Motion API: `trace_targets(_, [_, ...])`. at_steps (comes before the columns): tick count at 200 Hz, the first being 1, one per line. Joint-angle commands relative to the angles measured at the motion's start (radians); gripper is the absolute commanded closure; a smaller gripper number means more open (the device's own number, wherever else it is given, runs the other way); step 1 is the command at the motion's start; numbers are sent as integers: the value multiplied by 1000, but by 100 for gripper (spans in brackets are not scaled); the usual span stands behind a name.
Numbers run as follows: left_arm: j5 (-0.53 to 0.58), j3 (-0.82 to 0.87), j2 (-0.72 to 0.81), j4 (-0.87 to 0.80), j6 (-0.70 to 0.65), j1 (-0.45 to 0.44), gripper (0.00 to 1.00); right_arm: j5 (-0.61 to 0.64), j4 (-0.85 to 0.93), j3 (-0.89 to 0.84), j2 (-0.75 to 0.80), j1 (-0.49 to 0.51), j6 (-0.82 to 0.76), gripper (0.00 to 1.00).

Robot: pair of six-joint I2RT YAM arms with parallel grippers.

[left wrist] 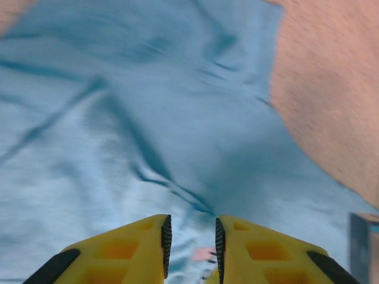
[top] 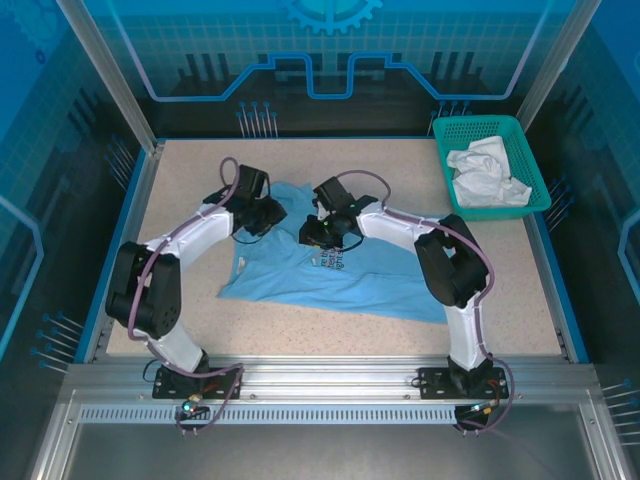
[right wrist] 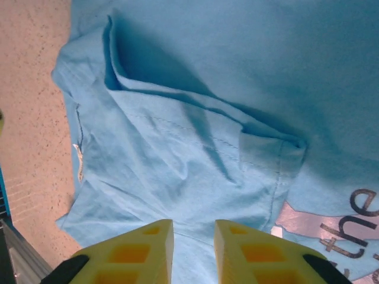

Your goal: Fold and stack the t-shirts

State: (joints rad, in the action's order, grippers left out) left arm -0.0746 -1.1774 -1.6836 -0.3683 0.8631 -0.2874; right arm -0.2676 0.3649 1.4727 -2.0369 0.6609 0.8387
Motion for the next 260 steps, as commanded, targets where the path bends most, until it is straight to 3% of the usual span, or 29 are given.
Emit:
trace_targets(1, [-75,0,-93,9,-1,2,74,-16,-39,-43,26,15,28,78])
trace_targets(37, [-48,-71,-222,0,-23,5,72,-31,-60,-59,-12,47,45,82])
trace_targets(77, [16,-157,-290,-41,-58,44,58,-7,-31,-72,-45,36,62,82])
trace_targets(96, [16,-197,-272,-66,-66,66,47,12,-14,-81,-21,25,55,81])
trace_targets(118, [13,-234,-203,-70,-81,71,23,39,11,-80,29,19,34,79])
trace_targets(143, [8,-236,-102,-91,-89,68,13,105,20,-114,133,38,-8,70])
trace_targets(159, [21,-141,-5,-85,-53,61,14,172,23,-174,212,63,-23,65])
trace_targets(176, [3,33,110,-14,0,45,23,178,-15,-265,277,90,-11,64])
trace_targets(205, [-54,233,194,25,6,-2,49,178,-47,-374,311,136,13,65])
trace_targets(218, [-68,297,190,36,2,-22,55,180,-76,-416,307,153,31,65])
trace_targets(234, [-69,374,180,48,-5,-25,58,182,-92,-438,283,171,42,65])
trace_targets(260, [50,498,211,25,10,-24,58,222,-72,-416,219,225,31,66])
